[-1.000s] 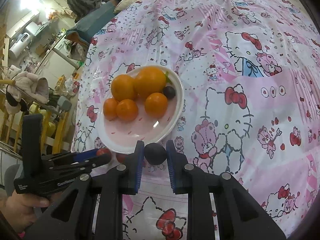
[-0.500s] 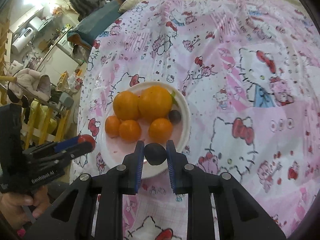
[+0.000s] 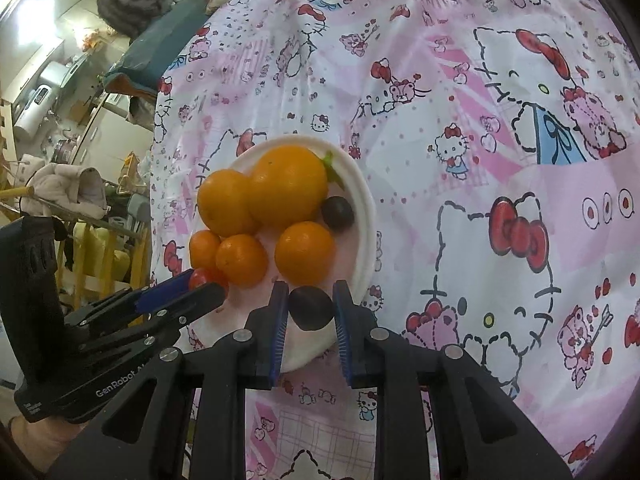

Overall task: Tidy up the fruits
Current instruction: 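Lower the tomato and grape onto the plate and open both tools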

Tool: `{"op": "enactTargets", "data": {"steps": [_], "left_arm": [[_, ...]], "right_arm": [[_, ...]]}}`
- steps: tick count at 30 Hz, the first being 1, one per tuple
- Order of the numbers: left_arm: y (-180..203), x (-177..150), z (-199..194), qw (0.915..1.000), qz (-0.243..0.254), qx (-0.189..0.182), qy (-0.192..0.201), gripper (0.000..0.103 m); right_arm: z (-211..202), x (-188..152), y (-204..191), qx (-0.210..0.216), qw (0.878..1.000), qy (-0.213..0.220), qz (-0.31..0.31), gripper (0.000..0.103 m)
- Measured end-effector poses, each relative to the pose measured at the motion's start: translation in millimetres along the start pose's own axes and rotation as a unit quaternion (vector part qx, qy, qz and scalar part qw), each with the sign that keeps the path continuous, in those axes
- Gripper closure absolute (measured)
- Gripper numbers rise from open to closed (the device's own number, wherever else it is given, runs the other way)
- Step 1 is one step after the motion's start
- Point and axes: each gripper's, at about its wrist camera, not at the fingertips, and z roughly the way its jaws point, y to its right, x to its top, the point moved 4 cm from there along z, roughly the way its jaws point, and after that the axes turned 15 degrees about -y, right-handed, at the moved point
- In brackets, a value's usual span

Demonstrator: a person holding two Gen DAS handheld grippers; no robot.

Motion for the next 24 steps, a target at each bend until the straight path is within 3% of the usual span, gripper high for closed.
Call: {"op": "enactTargets", "data": {"steps": [11, 13, 14, 15, 16, 17, 22, 24], "left_arm": [[4, -1, 0, 0.9999, 0.011, 0.011, 0.004, 0.072], [3, -1, 0, 0.9999, 0.01, 0.012, 0.003, 0.067], [2, -1, 0, 0.9999, 0.009, 0.013, 0.004, 0.057], [2, -1, 0, 0.9999, 0.007, 0.012, 0.006, 0.05], [2, -2, -1, 0.9999, 0.005, 0.012, 0.009, 0.048], [1, -2, -2, 0.9999, 0.004, 0.012, 0.011, 0.046], [1, -4, -3, 0.9998, 0.006, 0.015, 0.011, 0.046], [1, -6, -5, 0.9998, 0.006, 0.014, 0.013, 0.038]], "right_arm": [[-9, 3, 4, 0.033, 0.999, 0.008, 0.018, 0.076], [-11, 3, 4, 0.029, 0.999, 0.01, 0.017, 0.073], [-12, 3, 3, 0.027, 0.999, 0.012, 0.016, 0.071], [-14, 2, 3, 0.026, 0.999, 0.014, 0.016, 0.063], [-15, 2, 3, 0.026, 0.999, 0.014, 0.017, 0.053], [-17, 1, 4, 0.029, 0.999, 0.017, 0.019, 0.049], [-26, 0, 4, 0.026, 0.999, 0.027, 0.022, 0.045], [-28, -1, 4, 0.025, 0.999, 0.029, 0.022, 0.045]]}}
